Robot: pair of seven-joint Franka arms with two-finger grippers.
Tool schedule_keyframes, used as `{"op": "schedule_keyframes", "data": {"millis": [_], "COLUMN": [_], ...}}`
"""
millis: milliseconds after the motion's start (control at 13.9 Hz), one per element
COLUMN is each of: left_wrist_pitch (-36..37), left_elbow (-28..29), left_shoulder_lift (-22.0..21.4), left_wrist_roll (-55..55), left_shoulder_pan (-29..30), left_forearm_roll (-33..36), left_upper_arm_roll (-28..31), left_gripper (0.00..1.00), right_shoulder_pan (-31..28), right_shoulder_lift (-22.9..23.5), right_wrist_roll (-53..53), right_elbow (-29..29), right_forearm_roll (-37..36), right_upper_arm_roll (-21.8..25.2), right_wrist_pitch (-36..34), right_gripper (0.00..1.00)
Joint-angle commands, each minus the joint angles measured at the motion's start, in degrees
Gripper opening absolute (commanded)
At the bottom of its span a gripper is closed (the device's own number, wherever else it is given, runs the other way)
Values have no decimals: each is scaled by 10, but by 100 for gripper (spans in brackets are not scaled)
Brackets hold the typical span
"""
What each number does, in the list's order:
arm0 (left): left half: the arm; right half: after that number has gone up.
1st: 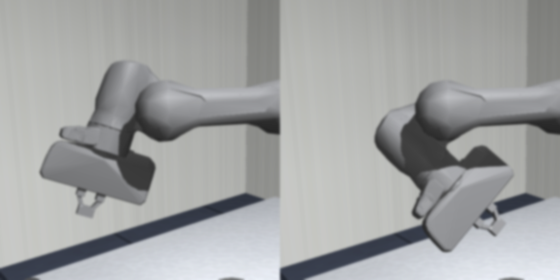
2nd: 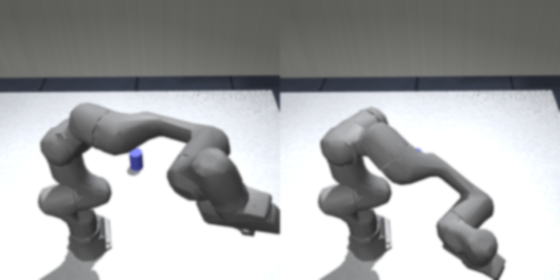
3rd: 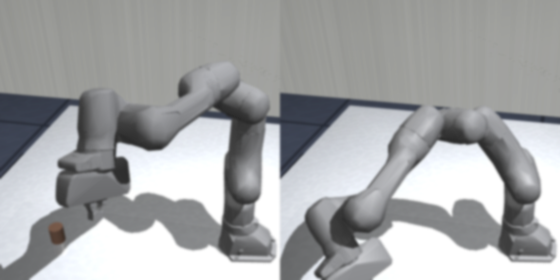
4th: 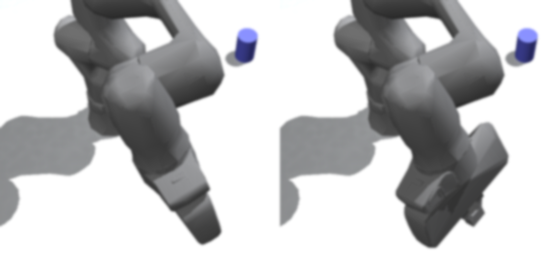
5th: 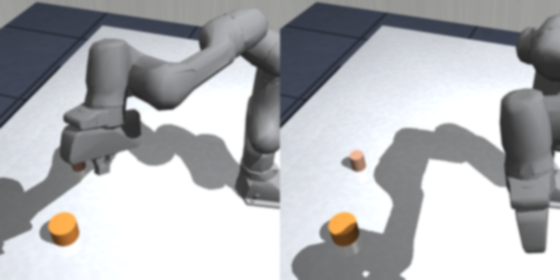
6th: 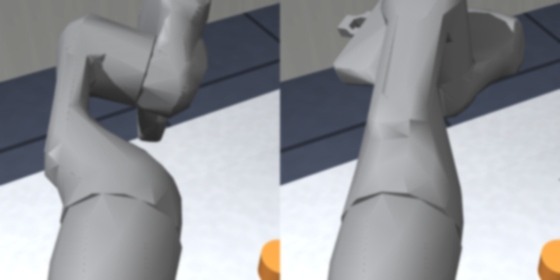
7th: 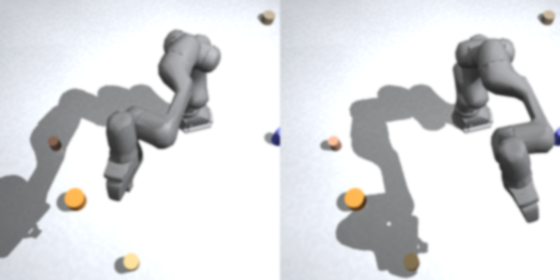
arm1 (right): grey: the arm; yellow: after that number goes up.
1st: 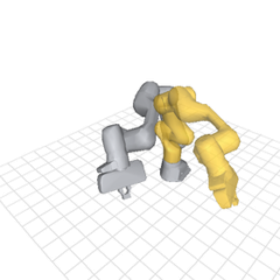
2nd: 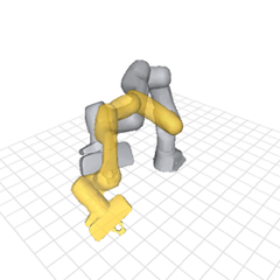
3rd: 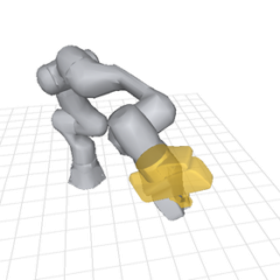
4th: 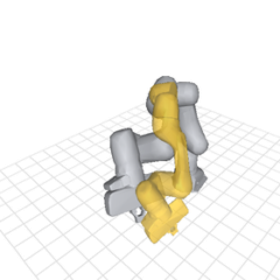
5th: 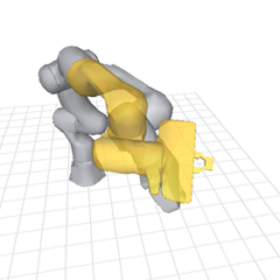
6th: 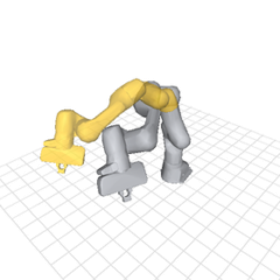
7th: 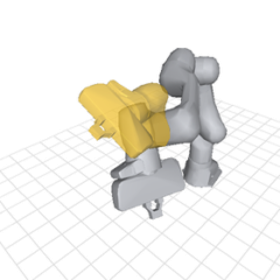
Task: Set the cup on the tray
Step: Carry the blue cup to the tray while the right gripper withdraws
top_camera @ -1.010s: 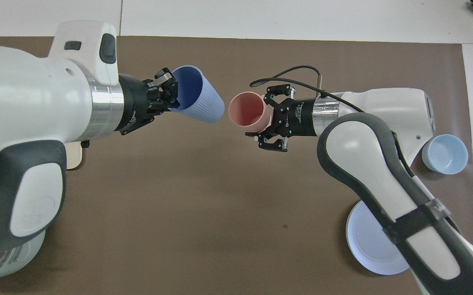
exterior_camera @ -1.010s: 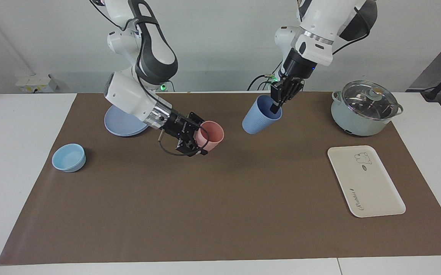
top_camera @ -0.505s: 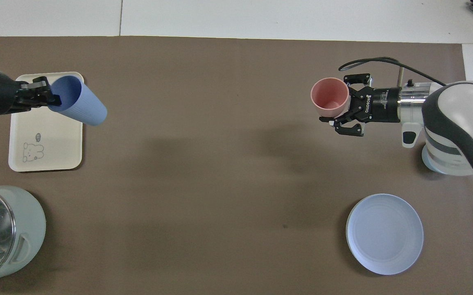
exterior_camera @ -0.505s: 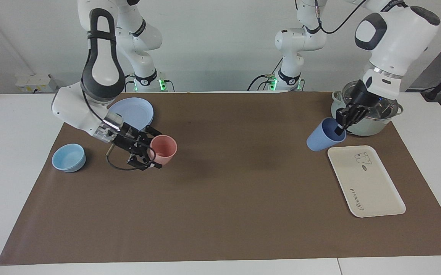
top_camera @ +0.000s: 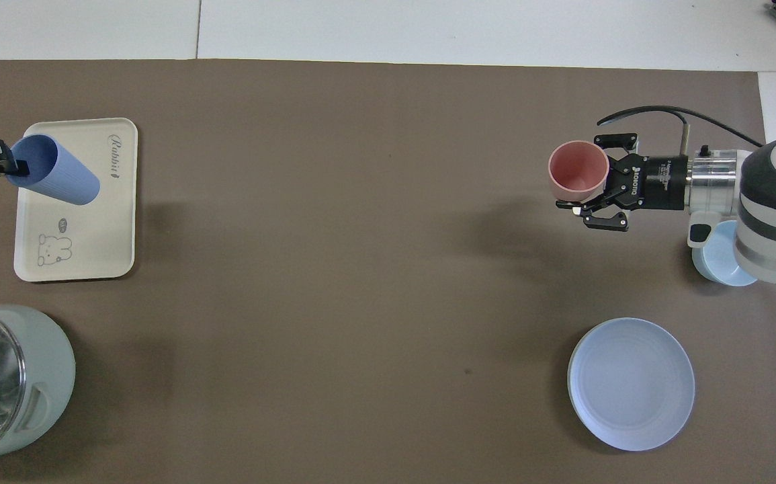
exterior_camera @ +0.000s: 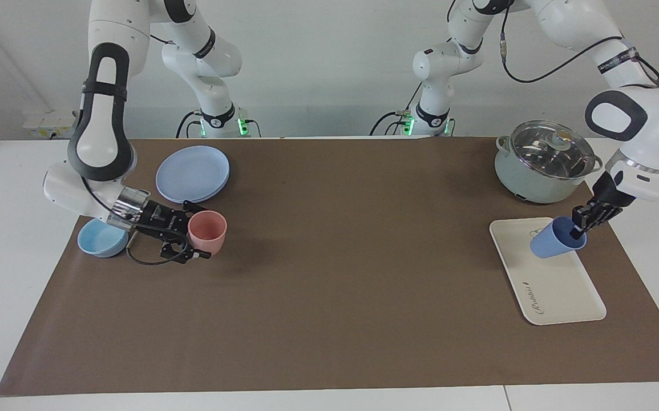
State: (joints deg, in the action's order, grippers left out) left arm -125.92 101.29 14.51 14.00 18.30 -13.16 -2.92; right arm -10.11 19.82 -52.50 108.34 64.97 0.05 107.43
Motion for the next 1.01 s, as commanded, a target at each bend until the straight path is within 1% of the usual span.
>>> {"op": "schedule_keyframes", "data": {"millis": [0,144,216,288,361,433,577,649,721,865,938], "left_wrist_pitch": [-69,-108,-114,-115,-115,-111,-87,-58,-17,81,120], "left_elbow": [60,90,100,105,103,99,74,55,33,-22,-37], "left_shoulder_lift": [-4,-8,-10,-12,-12,-12,-13,-17,-26,-36,-42], "left_wrist_roll": [54,56,56,62,71,72,70,68,67,62,54], "left_shoulder_pan": [16,12,11,9,8,8,2,-5,-8,-30,-48], "left_forearm_roll": [-34,-35,-35,-35,-35,-35,-30,-22,0,75,95], "left_upper_arm_roll": [-9,-9,-9,-9,-8,-8,-9,-8,-8,-9,-10], "left_gripper": [0,0,0,0,57,100,100,100,100,100,100], "right_shoulder_pan": [-39,-53,-66,-69,-71,-70,-71,-74,-76,-76,-80], "right_shoulder_lift": [21,26,42,46,46,46,49,61,68,75,78], "right_wrist_roll": [77,107,126,137,137,138,139,147,156,158,158], "right_elbow": [5,15,16,16,16,16,16,15,15,16,17], "right_forearm_roll": [24,24,24,24,24,24,22,22,23,24,24], "right_upper_arm_roll": [-6,-6,-6,-6,-6,-5,-5,-5,-5,-6,-5], "right_wrist_pitch": [-41,-51,-67,-71,-73,-72,-70,-67,-63,-56,-56], "right_gripper": [0,0,0,0,0,0,0,0,0,0,0]}}
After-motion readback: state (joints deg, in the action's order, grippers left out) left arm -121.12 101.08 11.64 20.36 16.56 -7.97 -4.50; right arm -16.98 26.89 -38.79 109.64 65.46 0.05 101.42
